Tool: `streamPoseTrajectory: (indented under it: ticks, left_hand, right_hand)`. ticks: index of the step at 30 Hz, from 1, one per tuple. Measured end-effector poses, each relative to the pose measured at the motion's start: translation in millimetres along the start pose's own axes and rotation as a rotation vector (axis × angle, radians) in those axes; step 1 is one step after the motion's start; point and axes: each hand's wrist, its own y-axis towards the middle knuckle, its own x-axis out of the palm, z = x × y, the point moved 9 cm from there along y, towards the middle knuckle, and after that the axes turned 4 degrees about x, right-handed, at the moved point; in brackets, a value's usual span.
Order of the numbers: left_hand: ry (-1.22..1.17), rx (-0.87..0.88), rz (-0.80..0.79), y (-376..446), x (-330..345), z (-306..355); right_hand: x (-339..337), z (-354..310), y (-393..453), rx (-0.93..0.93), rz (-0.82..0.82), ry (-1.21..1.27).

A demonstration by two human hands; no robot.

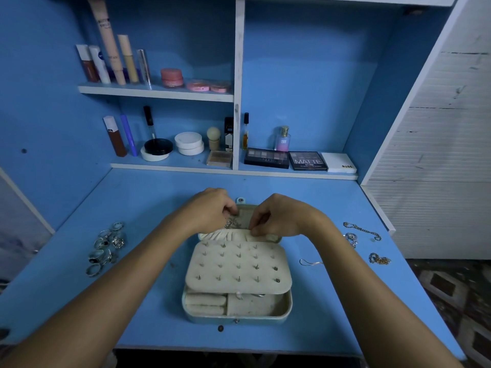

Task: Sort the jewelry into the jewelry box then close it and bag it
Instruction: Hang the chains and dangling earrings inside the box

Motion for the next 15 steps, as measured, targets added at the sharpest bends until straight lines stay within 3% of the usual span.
streamPoseTrajectory:
  ticks: [15]
  left_hand:
    - [-0.013, -0.057, -0.231, -11.4, 11.6, 10.9]
  right_hand:
    - [0.2, 0.4, -2.0, -0.02, -0.02, 0.069]
